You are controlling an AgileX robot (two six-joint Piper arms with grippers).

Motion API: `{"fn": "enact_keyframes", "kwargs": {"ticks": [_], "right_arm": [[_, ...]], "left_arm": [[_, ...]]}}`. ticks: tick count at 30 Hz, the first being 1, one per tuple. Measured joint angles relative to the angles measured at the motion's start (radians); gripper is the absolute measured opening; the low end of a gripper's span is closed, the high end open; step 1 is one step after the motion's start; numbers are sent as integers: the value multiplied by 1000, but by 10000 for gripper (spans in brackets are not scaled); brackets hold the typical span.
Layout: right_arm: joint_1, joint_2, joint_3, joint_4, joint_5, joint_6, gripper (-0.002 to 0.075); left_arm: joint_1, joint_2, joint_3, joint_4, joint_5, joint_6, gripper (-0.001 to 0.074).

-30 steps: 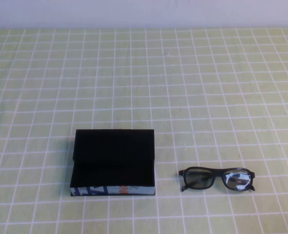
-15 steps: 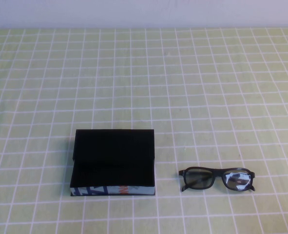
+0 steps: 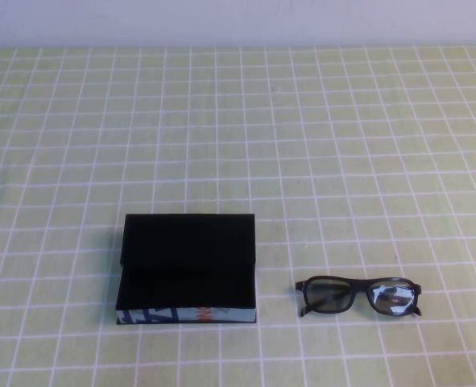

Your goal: Return glasses to glasses case

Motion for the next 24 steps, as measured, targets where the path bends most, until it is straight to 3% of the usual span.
{"fn": "enact_keyframes", "kwargs": {"ticks": [4,11,20,24], "right_arm": [[0,0,0,31,-161,0,-18],[0,0,0,61,-482,0,-18],[0,0,0,68,-587,11,-18],[0,0,0,73,-811,106,-18]], "left_arm": [[0,0,0,-49,-85,0,-1],[0,0,0,-184,-391,21,-1],[0,0,0,-193,-455,59,-2],[0,0,1,-197,-579,30,-1]]}}
